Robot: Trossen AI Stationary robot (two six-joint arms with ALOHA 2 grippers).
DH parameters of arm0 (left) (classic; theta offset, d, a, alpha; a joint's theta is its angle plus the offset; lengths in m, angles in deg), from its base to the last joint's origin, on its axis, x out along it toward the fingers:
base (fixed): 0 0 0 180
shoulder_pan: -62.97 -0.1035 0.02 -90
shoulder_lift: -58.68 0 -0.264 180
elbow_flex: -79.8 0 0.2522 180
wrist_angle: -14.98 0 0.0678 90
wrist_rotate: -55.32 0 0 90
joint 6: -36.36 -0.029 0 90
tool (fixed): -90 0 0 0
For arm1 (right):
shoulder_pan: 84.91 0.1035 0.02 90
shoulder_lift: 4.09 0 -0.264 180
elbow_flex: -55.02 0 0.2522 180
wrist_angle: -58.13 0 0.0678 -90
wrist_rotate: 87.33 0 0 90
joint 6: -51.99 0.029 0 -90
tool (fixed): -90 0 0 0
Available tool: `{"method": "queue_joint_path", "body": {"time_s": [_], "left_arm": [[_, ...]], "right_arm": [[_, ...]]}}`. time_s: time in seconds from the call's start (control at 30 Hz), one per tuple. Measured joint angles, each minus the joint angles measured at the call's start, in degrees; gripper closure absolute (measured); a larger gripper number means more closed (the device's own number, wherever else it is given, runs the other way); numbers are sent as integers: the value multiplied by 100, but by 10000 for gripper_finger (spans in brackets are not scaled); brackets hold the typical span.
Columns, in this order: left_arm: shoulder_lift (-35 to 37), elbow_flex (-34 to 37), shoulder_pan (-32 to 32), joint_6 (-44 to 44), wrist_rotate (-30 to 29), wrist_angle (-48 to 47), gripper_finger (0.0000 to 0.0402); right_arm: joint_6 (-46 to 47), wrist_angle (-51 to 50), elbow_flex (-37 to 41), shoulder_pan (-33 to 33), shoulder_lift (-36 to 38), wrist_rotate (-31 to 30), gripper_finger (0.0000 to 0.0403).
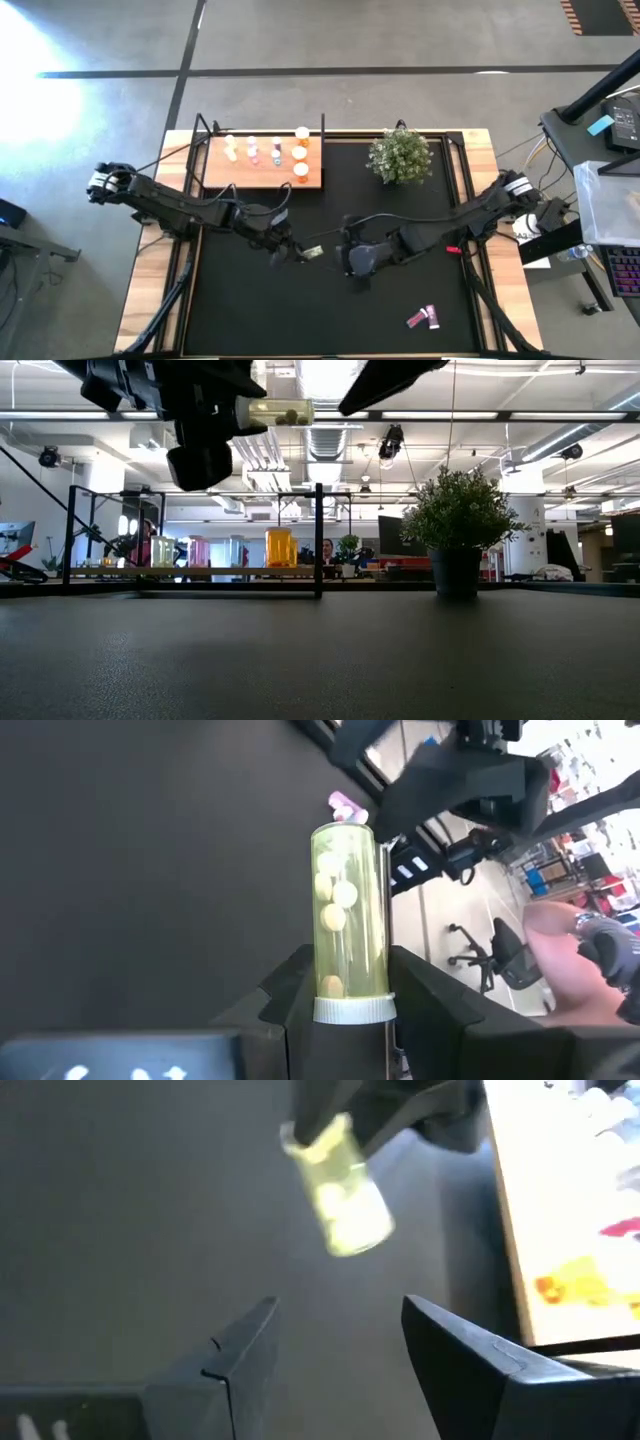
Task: Pick and place medicine bottles onto shelf by color
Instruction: Put the yellow medicine bottle on the shelf aligned with the other yellow medicine bottles
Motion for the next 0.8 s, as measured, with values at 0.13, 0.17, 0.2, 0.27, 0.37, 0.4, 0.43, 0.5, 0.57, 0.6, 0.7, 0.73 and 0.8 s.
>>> {"method": "queue_joint_path", "body": {"time_s": [0.13, 0.17, 0.2, 0.27, 0.37, 0.4, 0.43, 0.5, 0.57, 0.6, 0.7, 0.73, 0.8], "left_arm": [[-214, 3, 58, 35, 11, 163, 305], [-273, 3, 73, 35, 15, 308, 305], [-308, 3, 92, 37, 18, 395, 305], [-363, 1, 120, 35, 23, 553, 305], [-377, -8, 137, 19, 33, 566, 305], [-365, -8, 141, 17, 33, 567, 305], [-357, -8, 139, 17, 33, 575, 305], [-337, -8, 139, 8, 31, 578, 305], [-325, -8, 143, -16, 31, 581, 305], [-321, -8, 143, -39, 31, 602, 305], [-320, -8, 146, -138, 31, 593, 305], [-318, -8, 146, -137, 31, 595, 305], [-316, -8, 147, -139, 29, 593, 305]], "right_arm": [[-324, 9, -296, 4, -337, -96, 200], [-402, 10, -370, 9, -408, -92, 200], [-450, 4, -436, 12, -480, -90, 199], [-561, -3, -570, 13, -594, -79, 200], [-683, 11, -710, 6, -691, -94, 200], [-696, 24, -744, 6, -707, -99, 200], [-700, 25, -765, 6, -718, -97, 200], [-701, 47, -785, 9, -740, -95, 200], [-701, 76, -780, 11, -740, -89, 200], [-699, 108, -776, 9, -740, -90, 200], [-699, 155, -772, 9, -740, -91, 202], [-699, 173, -770, 9, -741, -90, 206], [-699, 194, -770, 9, -740, -91, 216]]}}
